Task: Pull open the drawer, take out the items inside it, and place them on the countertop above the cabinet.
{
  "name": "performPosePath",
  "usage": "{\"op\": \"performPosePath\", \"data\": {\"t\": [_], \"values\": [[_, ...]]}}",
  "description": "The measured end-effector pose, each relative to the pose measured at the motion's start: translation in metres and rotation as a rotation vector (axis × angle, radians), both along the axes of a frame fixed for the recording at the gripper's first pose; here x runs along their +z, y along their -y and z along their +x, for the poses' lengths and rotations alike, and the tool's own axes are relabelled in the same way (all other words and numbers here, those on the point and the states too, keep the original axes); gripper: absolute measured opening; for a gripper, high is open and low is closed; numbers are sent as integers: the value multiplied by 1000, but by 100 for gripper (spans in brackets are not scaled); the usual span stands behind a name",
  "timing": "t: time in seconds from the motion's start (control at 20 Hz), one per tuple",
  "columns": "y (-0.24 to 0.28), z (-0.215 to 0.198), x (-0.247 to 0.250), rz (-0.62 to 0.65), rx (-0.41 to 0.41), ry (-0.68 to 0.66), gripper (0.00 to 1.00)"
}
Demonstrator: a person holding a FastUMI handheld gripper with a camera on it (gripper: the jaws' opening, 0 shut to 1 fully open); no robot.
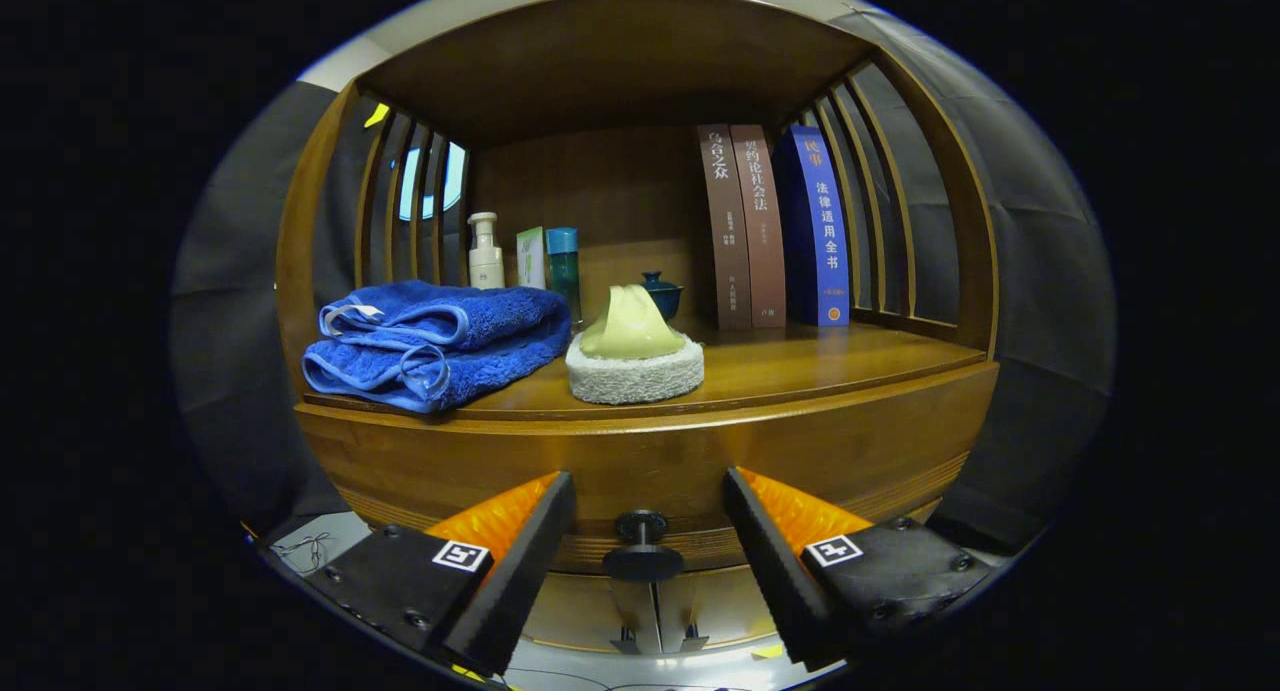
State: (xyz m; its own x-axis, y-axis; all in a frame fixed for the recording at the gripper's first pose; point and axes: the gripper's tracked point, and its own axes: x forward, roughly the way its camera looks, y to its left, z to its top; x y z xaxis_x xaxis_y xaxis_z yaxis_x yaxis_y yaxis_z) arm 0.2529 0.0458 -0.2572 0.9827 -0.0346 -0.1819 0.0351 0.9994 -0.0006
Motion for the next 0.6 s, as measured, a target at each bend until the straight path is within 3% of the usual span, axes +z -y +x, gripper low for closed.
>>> {"op": "performPosePath", "data": {"t": [0.25, 0.6], "values": [[-4, -22, 13, -73, 19, -13, 99], [2, -80, 61, -13, 26, 17, 98]]}}
